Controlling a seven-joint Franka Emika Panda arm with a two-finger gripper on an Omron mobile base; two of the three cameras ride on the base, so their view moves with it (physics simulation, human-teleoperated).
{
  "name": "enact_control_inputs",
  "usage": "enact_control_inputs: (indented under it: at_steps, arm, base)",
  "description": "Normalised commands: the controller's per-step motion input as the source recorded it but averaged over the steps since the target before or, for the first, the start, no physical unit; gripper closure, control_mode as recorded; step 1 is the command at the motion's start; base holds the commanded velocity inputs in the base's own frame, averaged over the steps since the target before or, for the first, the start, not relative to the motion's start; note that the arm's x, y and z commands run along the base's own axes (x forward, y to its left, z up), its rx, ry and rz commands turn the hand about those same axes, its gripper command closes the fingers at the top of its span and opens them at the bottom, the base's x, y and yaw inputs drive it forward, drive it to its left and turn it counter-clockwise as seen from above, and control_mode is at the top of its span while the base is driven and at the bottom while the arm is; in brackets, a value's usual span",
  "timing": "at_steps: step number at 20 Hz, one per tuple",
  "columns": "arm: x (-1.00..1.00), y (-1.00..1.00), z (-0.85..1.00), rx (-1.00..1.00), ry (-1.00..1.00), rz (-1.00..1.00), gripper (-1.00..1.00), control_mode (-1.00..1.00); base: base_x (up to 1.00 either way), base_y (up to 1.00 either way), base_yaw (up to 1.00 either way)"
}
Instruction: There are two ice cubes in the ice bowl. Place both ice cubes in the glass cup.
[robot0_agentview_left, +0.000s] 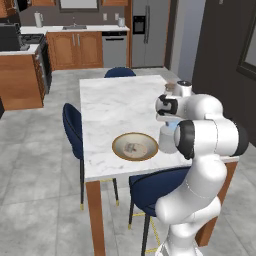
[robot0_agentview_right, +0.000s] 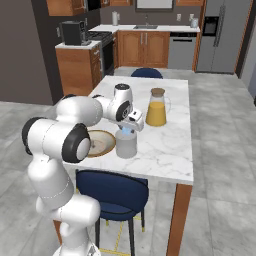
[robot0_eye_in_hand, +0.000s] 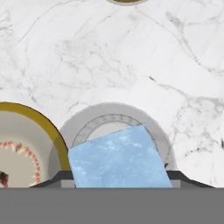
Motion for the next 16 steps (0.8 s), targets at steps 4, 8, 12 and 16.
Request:
enact_control_inputs:
  at_steps: [4,8,12,16]
  arm:
    - [0.0,0.09,-0.13,-0.01,0.0,0.0,1.0,-1.0]
    - [0.03,0.03,-0.08,-0.02,0.0,0.0,1.0,-1.0]
    - [0.06,0.0,-0.05,-0.01,0.0,0.0,1.0,-1.0]
    - [0.09,0.0,-0.05,0.0,0.0,0.0,1.0,-1.0]
  base:
    - [0.0,0.0,0.0]
    - [0.0,0.0,0.0]
    - [0.0,0.0,0.0]
    - [0.0,0.0,0.0]
